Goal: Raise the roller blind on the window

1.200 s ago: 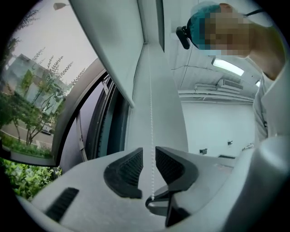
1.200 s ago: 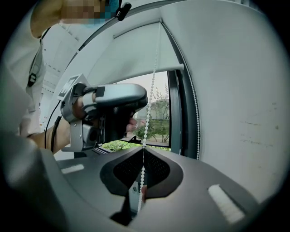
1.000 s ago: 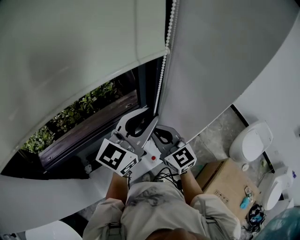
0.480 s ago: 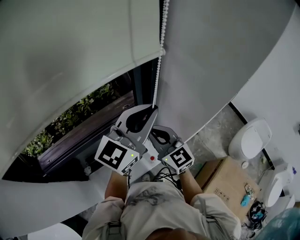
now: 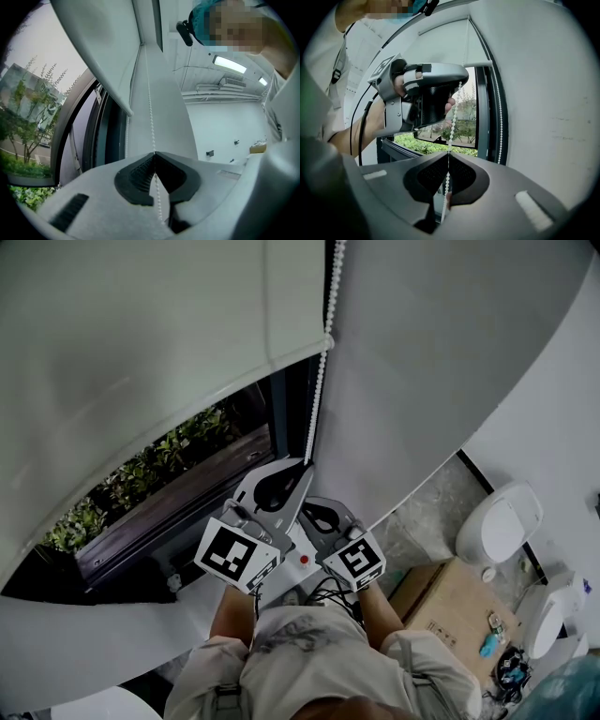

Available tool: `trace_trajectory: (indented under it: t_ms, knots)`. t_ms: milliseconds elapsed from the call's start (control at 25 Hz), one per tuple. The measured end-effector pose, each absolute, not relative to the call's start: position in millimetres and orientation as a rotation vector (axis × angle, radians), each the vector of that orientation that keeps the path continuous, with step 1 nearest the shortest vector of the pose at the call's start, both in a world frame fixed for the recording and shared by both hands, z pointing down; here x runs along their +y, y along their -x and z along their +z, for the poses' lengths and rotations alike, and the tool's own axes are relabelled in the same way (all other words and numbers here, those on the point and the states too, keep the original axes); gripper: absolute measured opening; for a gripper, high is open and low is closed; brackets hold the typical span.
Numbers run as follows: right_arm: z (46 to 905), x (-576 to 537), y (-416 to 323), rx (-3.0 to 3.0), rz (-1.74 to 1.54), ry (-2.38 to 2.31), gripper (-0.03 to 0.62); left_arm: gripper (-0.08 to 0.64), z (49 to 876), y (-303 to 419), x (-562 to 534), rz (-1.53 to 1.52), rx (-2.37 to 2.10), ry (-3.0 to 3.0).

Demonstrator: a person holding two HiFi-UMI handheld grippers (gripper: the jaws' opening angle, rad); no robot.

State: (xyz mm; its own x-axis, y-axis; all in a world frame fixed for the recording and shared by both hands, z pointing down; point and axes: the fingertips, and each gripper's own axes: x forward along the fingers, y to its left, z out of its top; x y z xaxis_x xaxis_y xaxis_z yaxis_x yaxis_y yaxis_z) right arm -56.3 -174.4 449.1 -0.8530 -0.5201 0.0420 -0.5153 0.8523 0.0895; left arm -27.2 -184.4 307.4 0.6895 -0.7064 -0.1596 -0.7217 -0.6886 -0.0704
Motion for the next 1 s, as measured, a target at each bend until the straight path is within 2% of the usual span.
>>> trace_trajectory:
  t_ms: [1000]
  knots:
    - [534.9,-166.9,50.7,-2.818,0.092,-0.788,0.012,0.014,394.7,28.3,-185.1,0.075,1.282,2.9]
